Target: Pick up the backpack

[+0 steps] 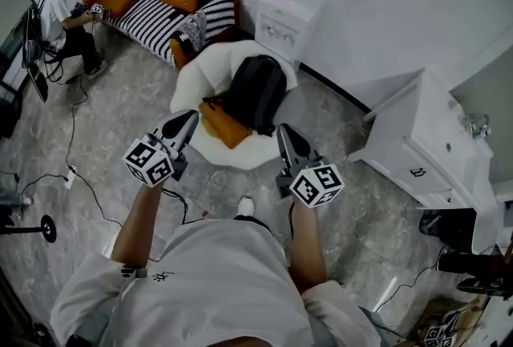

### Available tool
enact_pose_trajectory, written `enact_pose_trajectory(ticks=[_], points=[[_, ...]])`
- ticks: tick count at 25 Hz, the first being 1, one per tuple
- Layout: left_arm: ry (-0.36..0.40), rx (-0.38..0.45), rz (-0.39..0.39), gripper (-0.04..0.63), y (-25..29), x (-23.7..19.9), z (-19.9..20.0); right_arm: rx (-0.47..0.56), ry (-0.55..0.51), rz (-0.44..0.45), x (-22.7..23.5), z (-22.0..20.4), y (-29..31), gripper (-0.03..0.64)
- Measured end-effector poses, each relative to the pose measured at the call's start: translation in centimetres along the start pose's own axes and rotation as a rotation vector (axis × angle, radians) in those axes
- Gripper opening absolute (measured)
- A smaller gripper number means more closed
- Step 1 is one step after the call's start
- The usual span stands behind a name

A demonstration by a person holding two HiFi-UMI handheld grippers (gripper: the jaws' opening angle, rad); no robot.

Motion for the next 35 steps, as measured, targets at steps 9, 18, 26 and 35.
enact_pose_trajectory(ticks=[9, 18, 26, 35], points=[[-0.006, 0.002, 0.058, 0.002, 5.3, -1.1, 0.5, -0.031, 0.015, 0.039, 6.2, 1.3, 2.2, 0.006], [-0.022, -0.027, 0.076, 0.002, 7.1, -1.9, -0.2, -0.045, 0.037, 0.060, 8.4, 1.2, 3.8, 0.006], [-0.024, -0.038, 0.047, 0.002, 8.7, -4.4, 0.1, -0.040, 0.044, 0.040, 8.7, 1.0, 6.2, 0.006], [-0.028, -0.051, -0.006, 0.002, 12.1, -8.3, 0.4, -0.041, 0.039, -0.014, 10.3, 1.1, 9.4, 0.006]])
Point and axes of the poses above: the fingertips, and each gripper's own axes: y forward along the fingers, x to its right, z out of its top, the point moved 9 cm from there along -y, backward along the fingers, and after that the axes turned 10 degrees about z, right-handed, at the moved point
